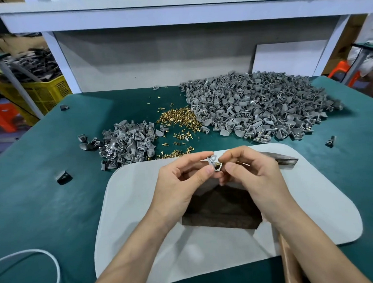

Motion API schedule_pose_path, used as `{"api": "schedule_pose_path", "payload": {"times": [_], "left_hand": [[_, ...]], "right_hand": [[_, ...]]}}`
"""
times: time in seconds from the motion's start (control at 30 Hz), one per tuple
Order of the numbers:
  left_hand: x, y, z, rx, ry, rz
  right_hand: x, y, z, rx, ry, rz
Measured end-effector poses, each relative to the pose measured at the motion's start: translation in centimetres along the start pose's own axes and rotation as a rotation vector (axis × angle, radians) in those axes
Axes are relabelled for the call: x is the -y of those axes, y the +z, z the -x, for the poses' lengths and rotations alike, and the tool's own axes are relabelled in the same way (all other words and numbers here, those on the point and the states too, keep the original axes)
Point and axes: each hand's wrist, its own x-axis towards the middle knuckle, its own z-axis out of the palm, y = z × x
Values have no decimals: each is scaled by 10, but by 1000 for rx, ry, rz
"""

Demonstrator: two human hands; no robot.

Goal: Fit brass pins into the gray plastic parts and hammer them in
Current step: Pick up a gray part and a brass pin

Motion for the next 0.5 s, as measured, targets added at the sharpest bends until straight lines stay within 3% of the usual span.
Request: {"api": "schedule_pose_path", "payload": {"times": [0.5], "left_hand": [[1, -1, 0, 48, 5, -8]], "right_hand": [[-7, -5, -1, -10, -202, 398]]}}
